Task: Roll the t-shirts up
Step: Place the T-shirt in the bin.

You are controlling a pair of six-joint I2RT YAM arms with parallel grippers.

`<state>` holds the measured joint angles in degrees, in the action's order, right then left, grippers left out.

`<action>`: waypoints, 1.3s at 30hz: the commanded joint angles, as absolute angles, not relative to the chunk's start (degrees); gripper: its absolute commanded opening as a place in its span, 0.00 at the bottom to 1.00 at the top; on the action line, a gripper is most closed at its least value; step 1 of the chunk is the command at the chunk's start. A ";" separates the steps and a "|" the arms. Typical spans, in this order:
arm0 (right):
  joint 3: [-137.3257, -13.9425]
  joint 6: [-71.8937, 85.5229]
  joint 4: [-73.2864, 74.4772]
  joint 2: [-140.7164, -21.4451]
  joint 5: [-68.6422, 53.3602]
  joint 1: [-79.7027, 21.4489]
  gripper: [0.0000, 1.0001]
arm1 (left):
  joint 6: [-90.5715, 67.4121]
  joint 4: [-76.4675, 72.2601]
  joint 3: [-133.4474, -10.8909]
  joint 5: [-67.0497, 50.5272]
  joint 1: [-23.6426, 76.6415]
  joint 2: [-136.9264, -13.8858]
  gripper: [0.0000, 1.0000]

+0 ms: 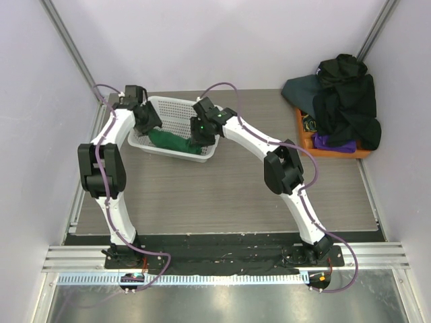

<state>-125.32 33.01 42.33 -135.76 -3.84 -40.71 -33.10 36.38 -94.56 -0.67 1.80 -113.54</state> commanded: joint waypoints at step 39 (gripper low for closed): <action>-133.16 27.69 41.75 -139.13 -4.13 -44.55 0.01 | -31.82 35.42 -96.24 4.92 2.11 -115.22 0.02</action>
<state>-133.60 29.36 42.48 -141.08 -1.08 -42.50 -32.56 35.03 -97.30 2.81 2.07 -116.05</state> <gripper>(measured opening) 0.039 0.031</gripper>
